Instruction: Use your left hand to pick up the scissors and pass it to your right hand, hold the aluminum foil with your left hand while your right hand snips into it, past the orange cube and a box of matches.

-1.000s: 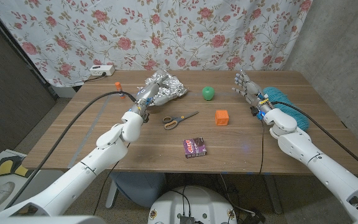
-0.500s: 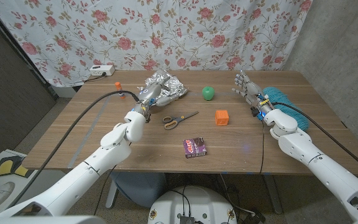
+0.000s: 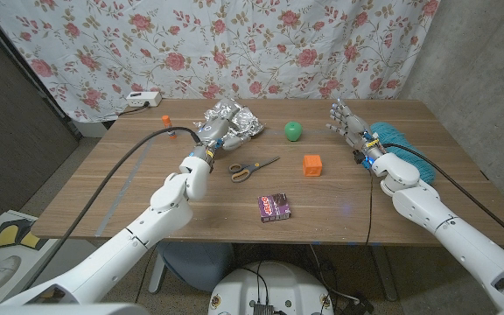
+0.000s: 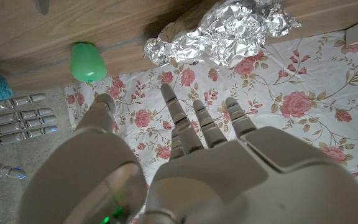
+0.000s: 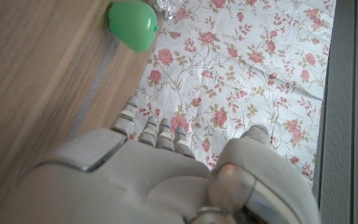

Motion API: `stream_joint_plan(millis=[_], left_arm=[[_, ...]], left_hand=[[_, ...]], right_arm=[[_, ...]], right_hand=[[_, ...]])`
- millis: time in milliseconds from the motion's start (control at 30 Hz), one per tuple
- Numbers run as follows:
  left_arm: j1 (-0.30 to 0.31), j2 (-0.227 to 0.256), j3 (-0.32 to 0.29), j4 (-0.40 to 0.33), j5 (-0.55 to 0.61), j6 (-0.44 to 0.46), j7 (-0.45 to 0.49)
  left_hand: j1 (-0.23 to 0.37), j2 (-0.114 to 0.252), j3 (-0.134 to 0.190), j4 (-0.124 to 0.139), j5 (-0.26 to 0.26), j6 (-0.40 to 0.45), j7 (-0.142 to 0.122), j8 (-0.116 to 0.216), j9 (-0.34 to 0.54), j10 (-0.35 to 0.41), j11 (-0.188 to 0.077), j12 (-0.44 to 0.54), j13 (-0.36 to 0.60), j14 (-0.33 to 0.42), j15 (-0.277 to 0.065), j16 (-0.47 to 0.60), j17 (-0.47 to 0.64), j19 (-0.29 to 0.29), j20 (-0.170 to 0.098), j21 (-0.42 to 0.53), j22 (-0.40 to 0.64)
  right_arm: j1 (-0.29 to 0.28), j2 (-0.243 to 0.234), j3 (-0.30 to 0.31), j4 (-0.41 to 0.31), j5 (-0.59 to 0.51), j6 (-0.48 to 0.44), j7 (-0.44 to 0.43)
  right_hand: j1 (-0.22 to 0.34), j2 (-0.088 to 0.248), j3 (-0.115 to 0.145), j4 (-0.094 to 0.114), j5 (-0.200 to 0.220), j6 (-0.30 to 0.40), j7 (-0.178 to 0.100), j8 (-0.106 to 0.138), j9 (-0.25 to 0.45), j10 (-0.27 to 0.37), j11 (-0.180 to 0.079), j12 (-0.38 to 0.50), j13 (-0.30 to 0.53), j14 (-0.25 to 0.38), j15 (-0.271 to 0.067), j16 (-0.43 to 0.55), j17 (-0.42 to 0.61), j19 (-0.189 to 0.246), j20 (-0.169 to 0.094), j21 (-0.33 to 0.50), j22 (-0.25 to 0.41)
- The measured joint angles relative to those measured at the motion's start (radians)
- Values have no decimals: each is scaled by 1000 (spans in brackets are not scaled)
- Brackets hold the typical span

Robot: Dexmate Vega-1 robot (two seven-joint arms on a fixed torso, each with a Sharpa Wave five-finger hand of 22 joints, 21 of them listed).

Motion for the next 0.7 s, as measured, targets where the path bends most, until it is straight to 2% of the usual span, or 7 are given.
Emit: stream_joint_plan(millis=[233, 367, 467, 533, 700], left_arm=[[-5, 5, 18, -18, 33, 36, -35], [-7, 10, 29, -30, 52, 51, -57], [-9, 16, 35, -39, 64, 60, -74], [-12, 21, 42, -44, 75, 67, -85], [-15, 27, 51, -53, 97, 82, -113]], left_hand=[[2, 3, 0, 0, 0, -14, -3, 0, 0, -10, -2, 2, 13, 0, 0, 0, 5, 0, 0, 0, 0], [-27, -24, -16, 16, -5, -17, -1, 0, 0, 6, -5, 21, 29, 0, 0, 0, 13, 0, 0, 0, 5], [15, 14, 10, -5, 1, -13, 34, 3, 0, 18, -7, 34, 47, 7, -7, -4, 14, 0, 0, 0, 5], [40, 25, 24, -12, 3, -3, 58, 6, 0, 34, -8, 46, 55, 11, -11, -4, 14, -1, 1, -4, 5], [64, 38, 48, -14, 7, 18, 83, 14, 0, 68, -7, 67, 70, 30, -30, -8, 14, -9, 2, -4, 2]], right_arm=[[-3, -3, 1, -6, 1, -3, -2], [-5, -5, 1, -11, 1, -6, -4], [-6, -6, 2, -13, 1, -7, -5], [-6, -7, 2, -14, 1, -7, -6], [-7, -9, 2, -17, 0, -7, -7]], right_hand=[[8, 8, 7, -1, 0, 0, 0, 0, 0, 0, 0, 0, 0, -5, -5, 0, 0, -1, 1, 0, 0], [9, 9, 7, -1, 0, 0, 0, 0, 0, 0, 0, 0, 0, -7, -3, 0, 0, -11, 0, 0, 0], [18, 8, 11, -5, 0, 0, 0, 0, 0, 0, 0, 0, 0, -9, -2, 0, 0, -11, 0, 0, 0], [24, 13, 15, -10, -4, 0, 0, 0, 0, 0, 0, 0, 0, -9, -2, 0, 0, -11, 0, 0, 0], [45, 18, 28, -22, -4, -9, 2, 0, 0, -9, -2, 0, 0, -13, -6, 0, 0, -12, -1, 0, 0]])
